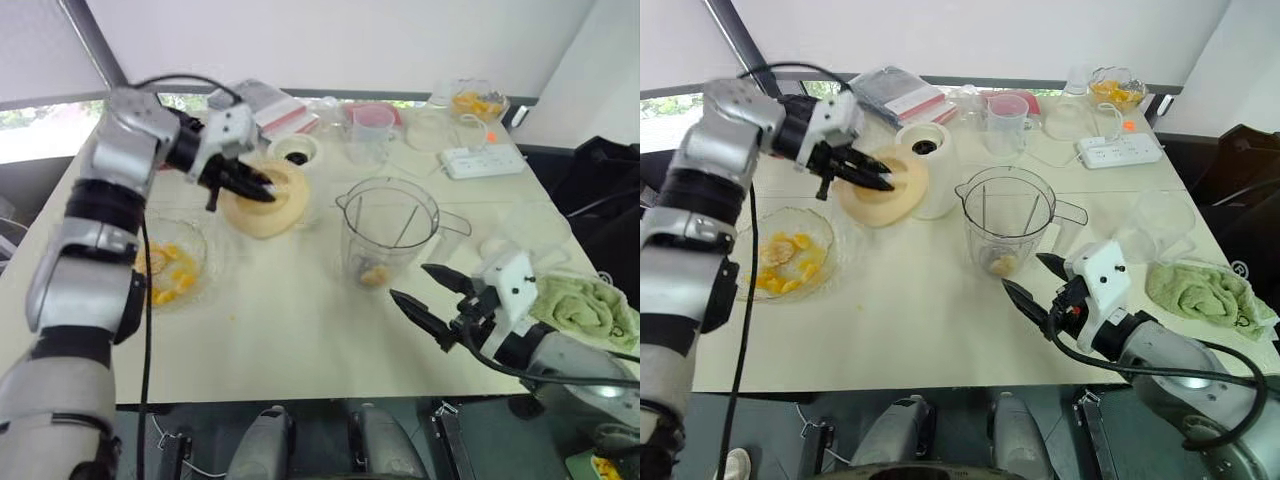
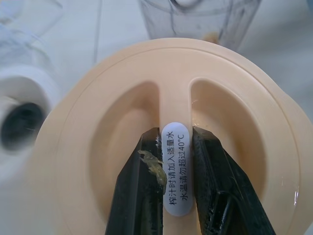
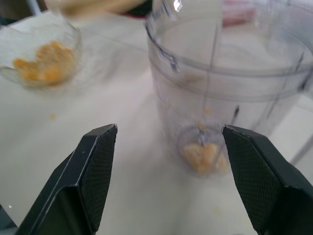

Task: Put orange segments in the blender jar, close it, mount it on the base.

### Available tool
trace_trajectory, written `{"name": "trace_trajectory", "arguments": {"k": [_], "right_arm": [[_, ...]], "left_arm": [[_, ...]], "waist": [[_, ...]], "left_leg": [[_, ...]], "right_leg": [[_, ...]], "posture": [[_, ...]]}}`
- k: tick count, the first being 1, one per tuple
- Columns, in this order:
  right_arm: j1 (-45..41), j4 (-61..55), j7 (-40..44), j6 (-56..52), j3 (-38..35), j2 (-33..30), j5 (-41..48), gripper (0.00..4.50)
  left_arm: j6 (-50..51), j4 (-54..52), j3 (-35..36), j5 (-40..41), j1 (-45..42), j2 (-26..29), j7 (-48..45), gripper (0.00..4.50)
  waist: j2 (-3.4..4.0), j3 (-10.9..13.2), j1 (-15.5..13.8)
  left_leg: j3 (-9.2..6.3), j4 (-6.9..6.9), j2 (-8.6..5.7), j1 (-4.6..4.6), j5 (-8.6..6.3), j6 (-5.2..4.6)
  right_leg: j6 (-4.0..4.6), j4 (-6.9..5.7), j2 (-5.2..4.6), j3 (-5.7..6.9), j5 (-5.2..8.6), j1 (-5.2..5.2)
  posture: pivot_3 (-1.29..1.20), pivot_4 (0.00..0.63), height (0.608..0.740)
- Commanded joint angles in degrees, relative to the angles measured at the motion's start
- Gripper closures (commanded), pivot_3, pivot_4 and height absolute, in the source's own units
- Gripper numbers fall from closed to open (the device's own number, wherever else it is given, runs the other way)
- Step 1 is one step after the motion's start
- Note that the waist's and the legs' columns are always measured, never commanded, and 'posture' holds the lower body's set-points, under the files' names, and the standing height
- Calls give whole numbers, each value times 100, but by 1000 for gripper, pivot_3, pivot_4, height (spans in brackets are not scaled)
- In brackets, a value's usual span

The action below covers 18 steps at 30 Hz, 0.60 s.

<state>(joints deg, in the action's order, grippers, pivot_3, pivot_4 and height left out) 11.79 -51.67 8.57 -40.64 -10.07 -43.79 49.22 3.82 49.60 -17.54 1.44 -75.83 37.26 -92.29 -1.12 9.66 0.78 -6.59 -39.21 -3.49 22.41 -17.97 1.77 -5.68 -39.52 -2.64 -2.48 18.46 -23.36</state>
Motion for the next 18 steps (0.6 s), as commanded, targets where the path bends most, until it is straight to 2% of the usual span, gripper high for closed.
{"name": "trace_trajectory", "arguments": {"k": [1,8,18], "right_arm": [[173,7,-114,225,178,365,-468,910],[369,206,-135,520,484,947,-1346,910],[415,782,-317,1102,649,1774,-2532,910]], "left_arm": [[-444,674,-216,89,-702,-34,-21,4252],[-1182,1942,-120,-268,-1674,-692,-15,4252],[-1380,2555,155,-677,-2381,-1698,289,4252]], "waist": [[-3,2,-5],[-3,2,0],[-4,3,29]], "left_leg": [[0,0,0,1,0,0],[1,-1,-4,1,0,0],[3,1,-5,1,-1,-1]], "right_leg": [[0,0,0,1,0,-1],[-1,-1,7,3,0,-1],[-1,-6,9,3,0,-7]], "posture": [[0,150,740],[0,150,740],[0,150,740]]}}
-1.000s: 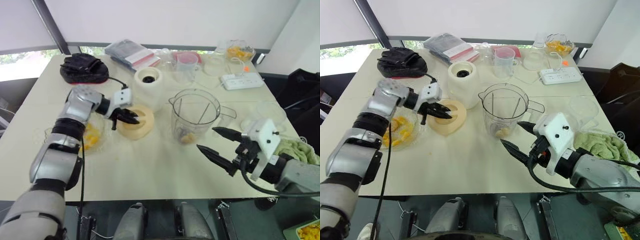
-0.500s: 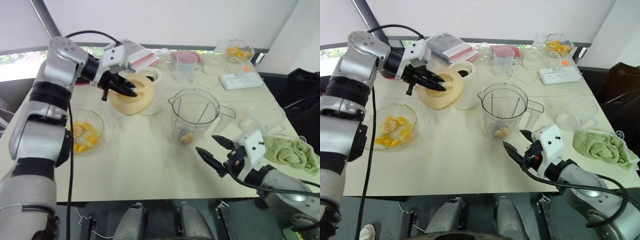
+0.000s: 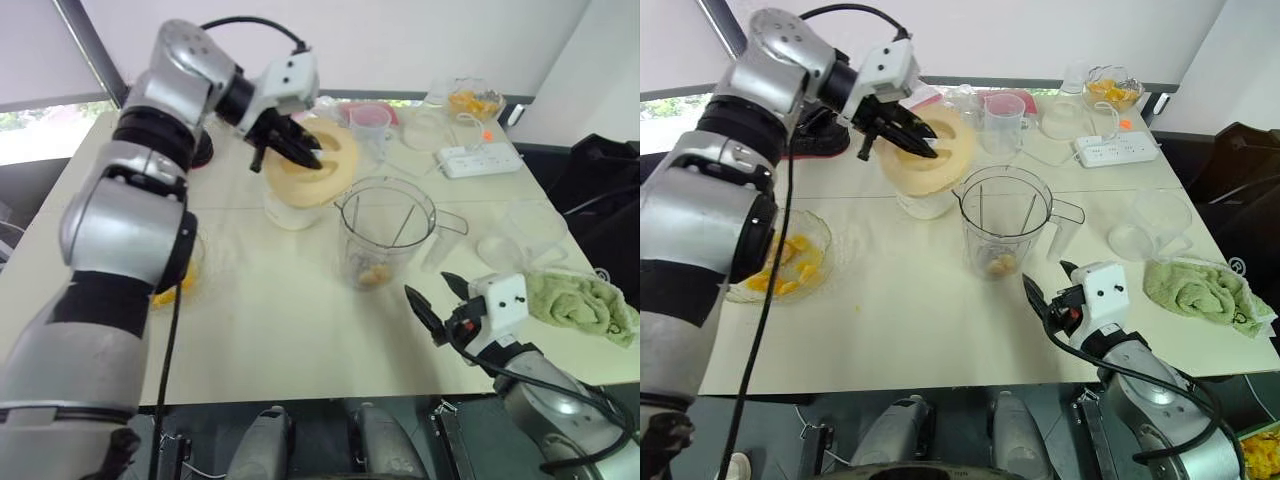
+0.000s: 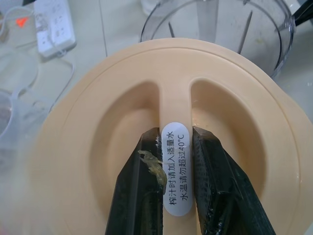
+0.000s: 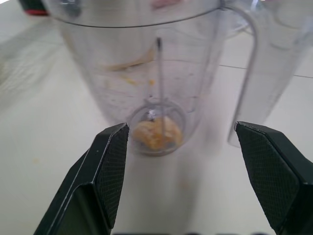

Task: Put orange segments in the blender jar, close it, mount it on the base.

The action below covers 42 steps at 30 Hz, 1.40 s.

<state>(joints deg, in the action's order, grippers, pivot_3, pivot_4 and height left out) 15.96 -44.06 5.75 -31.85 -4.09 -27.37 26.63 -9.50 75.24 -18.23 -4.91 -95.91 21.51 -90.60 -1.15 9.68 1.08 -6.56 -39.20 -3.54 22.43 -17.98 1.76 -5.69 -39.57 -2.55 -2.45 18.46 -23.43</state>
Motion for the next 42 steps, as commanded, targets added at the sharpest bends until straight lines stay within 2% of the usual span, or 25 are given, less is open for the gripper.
{"name": "trace_trajectory", "arguments": {"k": [1,12,23,42], "right_arm": [[-6,45,-36,253,68,192,-352,910],[-449,399,-315,413,124,777,-1219,910],[-747,612,-325,506,26,1040,-1612,910],[-1420,1154,-461,680,-19,1523,-2029,910]], "left_arm": [[-29,16,258,-67,-420,-217,188,4252],[-50,133,487,-356,-611,-936,505,4252],[-29,200,499,-637,-486,-1440,819,4252],[27,223,492,-804,-259,-1642,774,4252]], "waist": [[0,0,-2],[4,-1,8],[4,-1,0],[6,-2,9]], "left_leg": [[1,0,-1,0,0,0],[5,1,-1,-1,1,2],[6,0,-5,-1,2,3],[12,0,-5,-1,9,15]], "right_leg": [[0,0,0,0,0,0],[0,-16,-1,-7,0,-11],[0,-24,-3,-7,0,-15],[0,-40,-3,-15,0,-25]], "posture": [[0,150,740],[0,150,740],[0,150,740],[0,150,740]]}}
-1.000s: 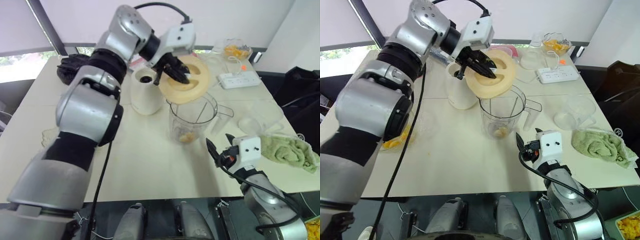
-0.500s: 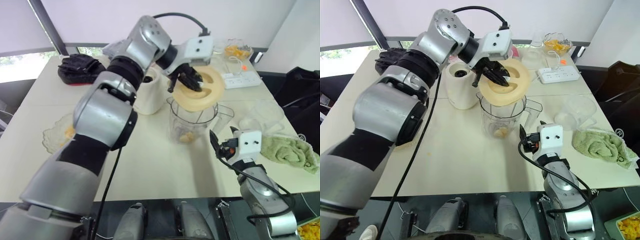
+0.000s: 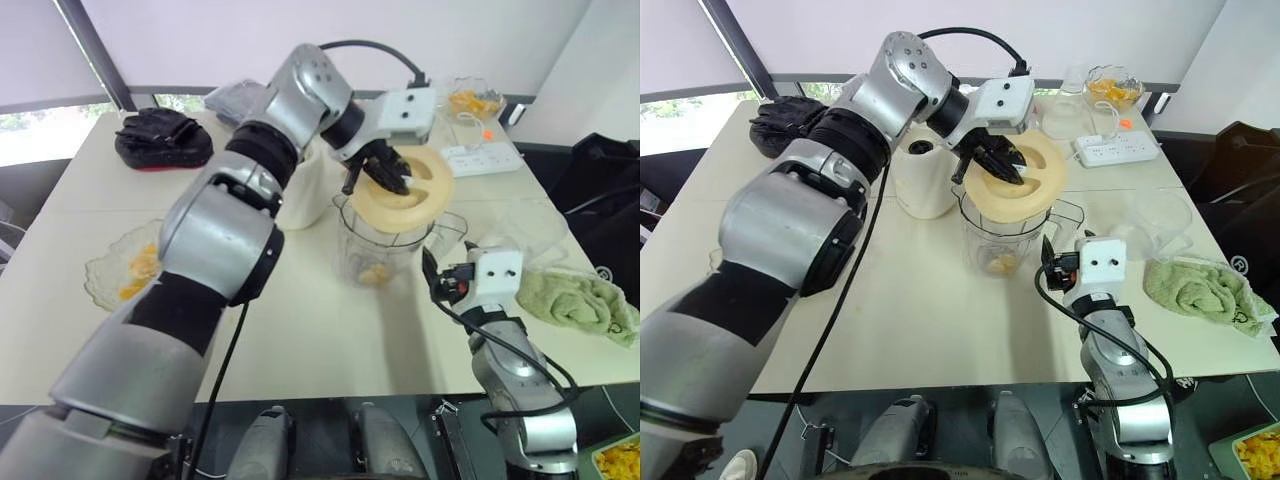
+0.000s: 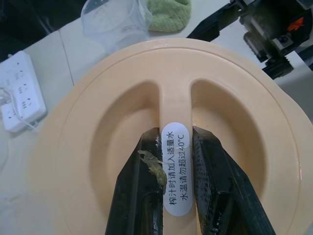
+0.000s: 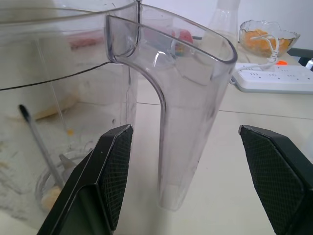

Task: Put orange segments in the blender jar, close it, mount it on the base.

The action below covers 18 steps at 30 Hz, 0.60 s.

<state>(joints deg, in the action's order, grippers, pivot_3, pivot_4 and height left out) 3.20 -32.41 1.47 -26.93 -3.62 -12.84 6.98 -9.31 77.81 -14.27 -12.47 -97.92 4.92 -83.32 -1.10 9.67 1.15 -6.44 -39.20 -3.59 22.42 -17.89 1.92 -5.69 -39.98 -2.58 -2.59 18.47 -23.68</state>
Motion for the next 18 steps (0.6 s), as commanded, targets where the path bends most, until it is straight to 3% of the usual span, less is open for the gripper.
{"name": "trace_trajectory", "arguments": {"k": [1,18], "right_arm": [[-182,45,-36,215,-64,96,-78,910],[-556,832,-294,846,-141,431,-355,910]], "left_arm": [[12,-34,97,-56,-46,17,49,4252],[69,-43,131,-173,86,55,49,4252]], "waist": [[0,0,2],[3,-2,8]], "left_leg": [[1,0,0,0,0,1],[5,0,0,0,2,4]], "right_leg": [[0,-1,0,-1,0,-1],[0,-9,0,-6,0,-7]], "posture": [[0,150,740],[0,150,740]]}}
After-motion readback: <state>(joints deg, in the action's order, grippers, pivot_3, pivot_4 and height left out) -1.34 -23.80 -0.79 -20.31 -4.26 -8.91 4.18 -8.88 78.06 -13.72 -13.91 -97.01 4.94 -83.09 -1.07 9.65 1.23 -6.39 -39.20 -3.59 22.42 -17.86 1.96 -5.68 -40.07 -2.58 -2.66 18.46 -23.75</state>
